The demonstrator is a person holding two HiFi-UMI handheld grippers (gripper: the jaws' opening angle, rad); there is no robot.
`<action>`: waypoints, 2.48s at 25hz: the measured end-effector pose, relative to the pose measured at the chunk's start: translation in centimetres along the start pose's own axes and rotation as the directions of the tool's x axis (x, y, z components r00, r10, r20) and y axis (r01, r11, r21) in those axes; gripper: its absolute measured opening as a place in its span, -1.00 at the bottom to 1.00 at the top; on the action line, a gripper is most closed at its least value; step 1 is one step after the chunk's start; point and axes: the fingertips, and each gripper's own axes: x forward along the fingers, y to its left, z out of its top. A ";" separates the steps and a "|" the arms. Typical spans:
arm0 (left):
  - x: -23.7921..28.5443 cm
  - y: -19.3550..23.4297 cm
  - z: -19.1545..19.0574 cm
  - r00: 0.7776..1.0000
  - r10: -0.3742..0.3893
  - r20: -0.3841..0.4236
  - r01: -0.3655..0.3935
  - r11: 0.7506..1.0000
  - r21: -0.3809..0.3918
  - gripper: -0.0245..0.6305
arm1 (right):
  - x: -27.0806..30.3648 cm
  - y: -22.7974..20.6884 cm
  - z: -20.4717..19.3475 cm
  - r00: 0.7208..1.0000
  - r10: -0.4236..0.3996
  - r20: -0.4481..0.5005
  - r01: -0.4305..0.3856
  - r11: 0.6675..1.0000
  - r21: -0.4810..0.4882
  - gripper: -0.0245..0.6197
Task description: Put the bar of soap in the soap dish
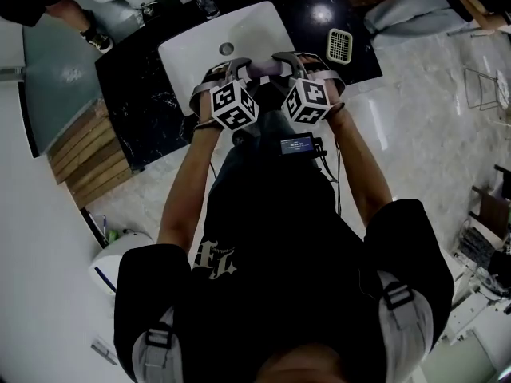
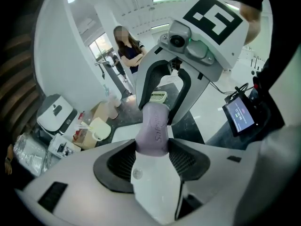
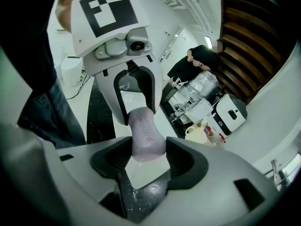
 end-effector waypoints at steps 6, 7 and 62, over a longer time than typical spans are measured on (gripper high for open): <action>2.1 -1.0 4.5 0.999 -0.036 0.040 0.034 0.997 0.065 -0.26 | -2.7 -1.0 -4.2 0.998 -0.047 -0.050 0.050 0.998 0.050 -0.21; 2.6 -1.1 5.3 0.998 -0.042 0.045 0.038 0.997 0.073 -0.26 | -3.2 -1.3 -5.0 0.997 -0.054 -0.056 0.057 0.997 0.055 -0.21; 25.9 -3.7 17.9 0.965 0.048 -0.259 -0.218 0.695 -0.685 -0.26 | 1.7 -7.6 -30.8 0.805 0.578 -0.132 -0.556 0.658 -0.507 -0.21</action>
